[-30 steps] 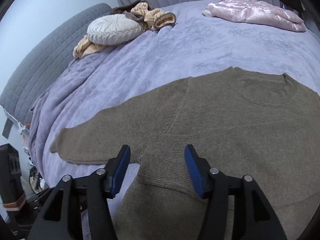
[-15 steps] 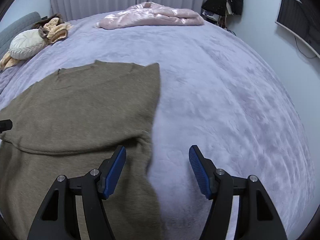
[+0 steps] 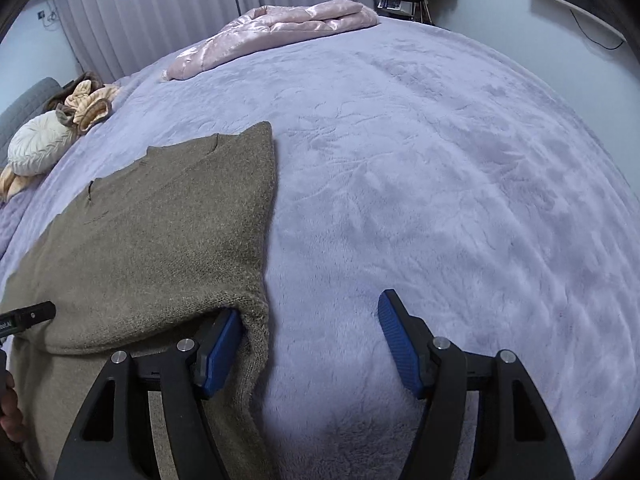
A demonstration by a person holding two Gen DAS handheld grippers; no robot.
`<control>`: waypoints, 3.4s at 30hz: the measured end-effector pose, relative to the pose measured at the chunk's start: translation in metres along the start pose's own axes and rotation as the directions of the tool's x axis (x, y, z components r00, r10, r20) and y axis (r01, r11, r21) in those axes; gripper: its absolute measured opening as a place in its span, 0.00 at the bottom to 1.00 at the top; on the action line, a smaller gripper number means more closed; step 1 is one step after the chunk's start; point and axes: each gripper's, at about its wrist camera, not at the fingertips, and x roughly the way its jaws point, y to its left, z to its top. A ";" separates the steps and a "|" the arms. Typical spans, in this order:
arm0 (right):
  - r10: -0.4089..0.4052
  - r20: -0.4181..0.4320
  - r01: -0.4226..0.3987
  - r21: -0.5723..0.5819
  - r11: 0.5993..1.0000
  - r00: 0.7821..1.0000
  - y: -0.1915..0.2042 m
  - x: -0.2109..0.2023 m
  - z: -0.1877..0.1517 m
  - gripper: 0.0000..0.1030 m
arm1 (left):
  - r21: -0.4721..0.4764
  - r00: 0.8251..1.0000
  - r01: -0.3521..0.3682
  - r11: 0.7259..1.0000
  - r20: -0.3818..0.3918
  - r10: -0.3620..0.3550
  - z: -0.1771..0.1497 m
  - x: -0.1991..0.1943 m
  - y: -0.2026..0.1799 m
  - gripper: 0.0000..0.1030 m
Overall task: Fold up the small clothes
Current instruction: 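Lay the sleeve on the sweater and open the right gripper, then grasp the other sleeve cuff with the left gripper, then lift the held sleeve and carry it across the sweater body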
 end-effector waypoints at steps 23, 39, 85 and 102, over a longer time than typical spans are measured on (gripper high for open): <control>0.099 -0.103 -0.122 -0.248 0.961 0.990 0.111 0.013 0.013 0.71 | 0.019 1.000 -0.031 0.999 0.004 0.031 -0.004 0.001 0.002 1.00; -0.015 0.057 0.020 -0.094 0.995 0.998 0.064 -0.024 0.010 0.77 | -0.227 0.991 0.070 0.971 0.125 -0.043 -0.043 -0.059 0.105 1.00; 0.131 -0.090 -0.159 -0.531 0.833 0.987 0.312 -0.029 -0.043 0.78 | -0.726 0.823 0.518 0.452 0.567 -0.033 -0.125 -0.036 0.484 0.13; -0.112 -0.057 0.059 -0.576 0.815 0.992 0.469 0.067 -0.042 0.78 | -0.670 0.843 0.342 0.659 0.528 0.099 -0.112 -0.105 0.458 0.13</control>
